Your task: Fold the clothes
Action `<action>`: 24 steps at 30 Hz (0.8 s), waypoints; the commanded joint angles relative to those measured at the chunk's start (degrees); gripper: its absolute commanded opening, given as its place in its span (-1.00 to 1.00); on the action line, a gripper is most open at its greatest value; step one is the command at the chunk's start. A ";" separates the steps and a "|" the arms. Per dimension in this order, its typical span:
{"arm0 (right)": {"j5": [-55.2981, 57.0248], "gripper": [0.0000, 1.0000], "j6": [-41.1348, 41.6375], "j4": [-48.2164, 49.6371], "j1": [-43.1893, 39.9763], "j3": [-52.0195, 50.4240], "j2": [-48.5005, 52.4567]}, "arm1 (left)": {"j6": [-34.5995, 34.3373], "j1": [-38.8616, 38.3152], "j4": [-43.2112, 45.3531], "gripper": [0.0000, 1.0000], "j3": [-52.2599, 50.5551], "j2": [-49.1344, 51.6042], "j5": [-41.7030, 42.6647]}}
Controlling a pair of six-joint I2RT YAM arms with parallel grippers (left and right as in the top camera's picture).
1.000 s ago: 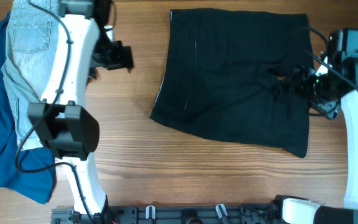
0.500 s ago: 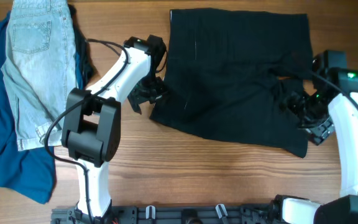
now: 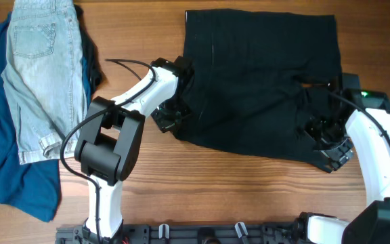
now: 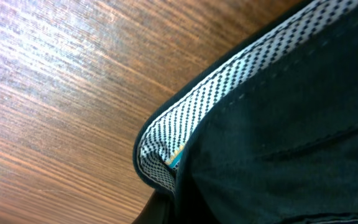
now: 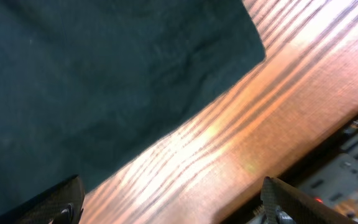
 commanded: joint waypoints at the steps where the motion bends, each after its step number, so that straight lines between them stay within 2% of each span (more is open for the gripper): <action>1: 1.01 0.85 5.20 3.06 -0.13 -4.50 0.11 | -0.90 0.26 1.44 -0.92 -0.70 -0.59 -4.35; 4: 0.81 1.00 9.70 6.60 -1.33 -8.70 0.11 | -0.92 1.01 2.16 -0.92 -0.68 -0.59 -6.03; 8: 1.27 1.00 18.84 10.19 -3.30 -13.53 0.13 | -0.92 1.84 2.23 -0.92 -0.68 -0.59 -6.03; 16: 2.67 0.99 19.69 17.84 -6.14 -17.49 0.13 | -0.92 1.95 2.84 -0.92 -0.70 -0.59 -6.05; 20: 3.17 0.99 19.65 25.31 -6.19 -22.64 0.24 | -0.94 1.95 3.30 -0.92 -0.68 -0.59 -6.03; 22: 4.24 0.86 19.63 27.39 -6.19 -24.57 0.24 | -0.92 1.95 3.52 -0.92 -0.68 -0.59 -6.05; 23: 5.25 0.61 19.58 27.56 -6.19 -24.94 0.24 | -0.92 1.95 3.56 -0.92 -0.68 -0.59 -6.05; 24: 6.05 0.15 18.82 27.43 -6.19 -24.94 0.24 | -0.87 1.95 3.69 -0.92 -0.68 -0.59 -6.10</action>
